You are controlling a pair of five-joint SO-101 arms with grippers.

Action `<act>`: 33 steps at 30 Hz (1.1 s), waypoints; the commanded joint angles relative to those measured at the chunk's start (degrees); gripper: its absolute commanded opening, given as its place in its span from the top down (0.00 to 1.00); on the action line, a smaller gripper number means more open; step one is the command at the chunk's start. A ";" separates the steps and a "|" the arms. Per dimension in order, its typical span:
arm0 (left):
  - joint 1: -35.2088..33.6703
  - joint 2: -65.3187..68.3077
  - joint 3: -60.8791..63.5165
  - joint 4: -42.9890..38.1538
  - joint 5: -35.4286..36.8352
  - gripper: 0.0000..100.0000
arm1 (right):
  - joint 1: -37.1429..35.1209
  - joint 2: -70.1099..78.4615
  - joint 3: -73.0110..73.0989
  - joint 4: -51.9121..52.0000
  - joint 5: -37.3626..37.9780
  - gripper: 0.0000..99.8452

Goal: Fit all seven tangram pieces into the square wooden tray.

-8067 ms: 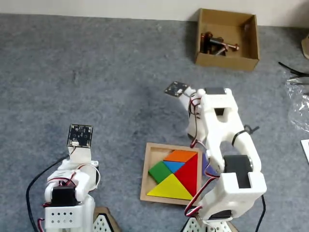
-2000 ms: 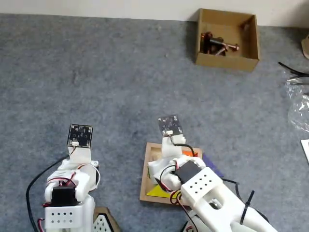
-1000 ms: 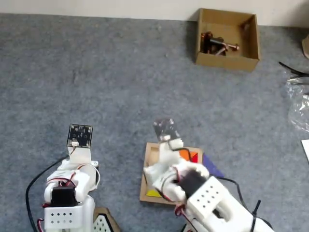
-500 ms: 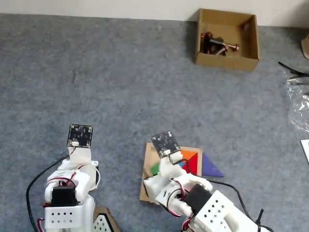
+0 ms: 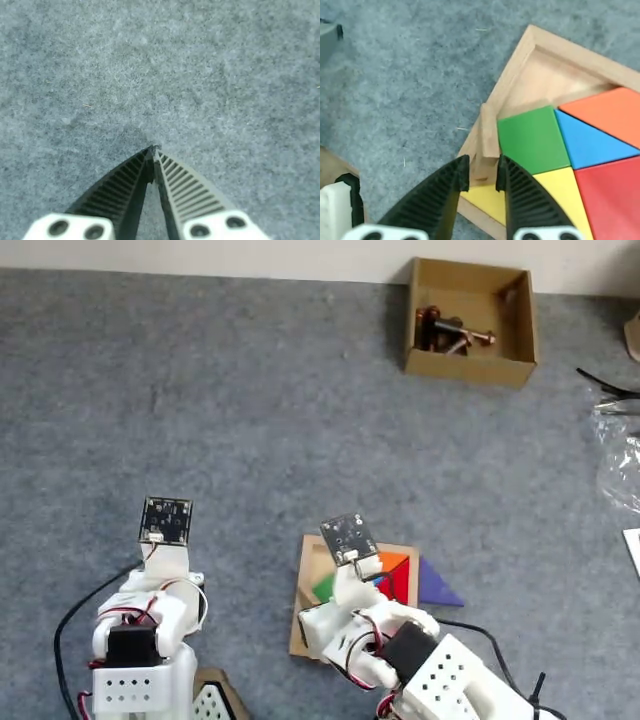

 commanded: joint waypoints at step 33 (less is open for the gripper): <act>-0.57 0.13 1.19 0.26 0.26 0.99 | 10.95 -0.84 -8.31 4.00 -0.18 0.91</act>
